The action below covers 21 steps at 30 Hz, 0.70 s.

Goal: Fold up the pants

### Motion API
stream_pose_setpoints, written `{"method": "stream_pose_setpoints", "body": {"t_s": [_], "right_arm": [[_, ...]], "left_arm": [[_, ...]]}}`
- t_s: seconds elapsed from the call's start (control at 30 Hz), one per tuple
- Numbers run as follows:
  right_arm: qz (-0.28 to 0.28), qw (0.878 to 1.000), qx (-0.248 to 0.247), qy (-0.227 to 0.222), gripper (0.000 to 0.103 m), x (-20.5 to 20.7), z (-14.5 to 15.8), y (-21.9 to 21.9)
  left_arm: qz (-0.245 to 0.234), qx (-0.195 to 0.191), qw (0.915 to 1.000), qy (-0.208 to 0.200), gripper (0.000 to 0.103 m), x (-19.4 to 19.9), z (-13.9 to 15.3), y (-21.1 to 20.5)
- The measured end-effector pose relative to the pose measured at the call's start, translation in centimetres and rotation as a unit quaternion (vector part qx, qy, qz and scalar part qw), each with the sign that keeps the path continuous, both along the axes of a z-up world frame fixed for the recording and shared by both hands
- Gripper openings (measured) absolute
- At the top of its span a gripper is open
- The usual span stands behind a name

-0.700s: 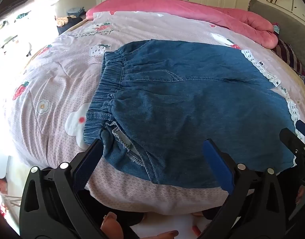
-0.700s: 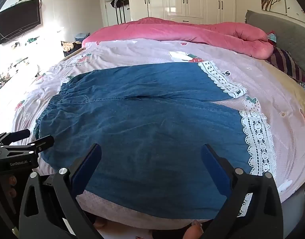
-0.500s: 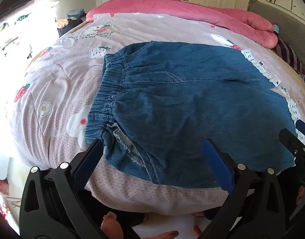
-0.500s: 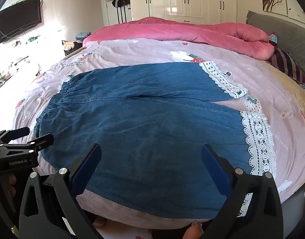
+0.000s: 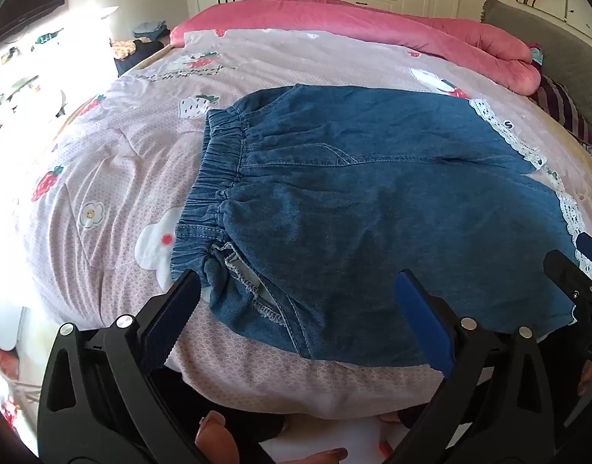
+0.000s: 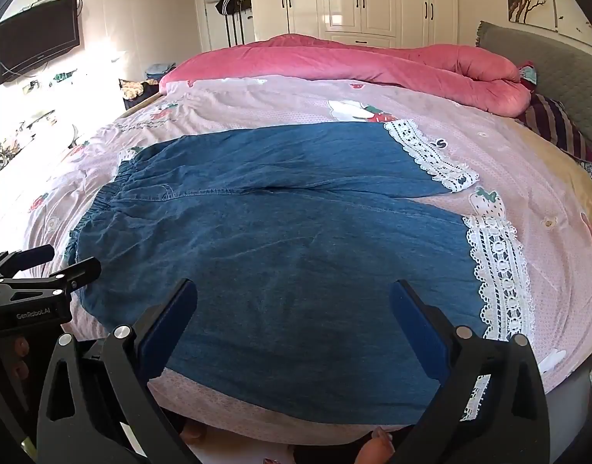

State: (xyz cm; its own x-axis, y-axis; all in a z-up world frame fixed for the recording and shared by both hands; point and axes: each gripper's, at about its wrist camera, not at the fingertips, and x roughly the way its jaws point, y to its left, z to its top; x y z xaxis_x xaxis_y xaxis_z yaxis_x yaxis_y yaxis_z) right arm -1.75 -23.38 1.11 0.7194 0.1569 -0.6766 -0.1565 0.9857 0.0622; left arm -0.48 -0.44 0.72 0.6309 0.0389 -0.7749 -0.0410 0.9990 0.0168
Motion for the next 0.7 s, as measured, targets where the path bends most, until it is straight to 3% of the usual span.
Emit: {"method": "stream_pose_setpoints", "body": {"t_s": [0.7], "right_arm": [[0.001, 1.000, 0.000, -0.006, 0.099, 0.05, 0.38, 0.00]], "left_arm": [[0.002, 0.007, 1.0000, -0.005, 0.094, -0.05, 0.35, -0.10]]}}
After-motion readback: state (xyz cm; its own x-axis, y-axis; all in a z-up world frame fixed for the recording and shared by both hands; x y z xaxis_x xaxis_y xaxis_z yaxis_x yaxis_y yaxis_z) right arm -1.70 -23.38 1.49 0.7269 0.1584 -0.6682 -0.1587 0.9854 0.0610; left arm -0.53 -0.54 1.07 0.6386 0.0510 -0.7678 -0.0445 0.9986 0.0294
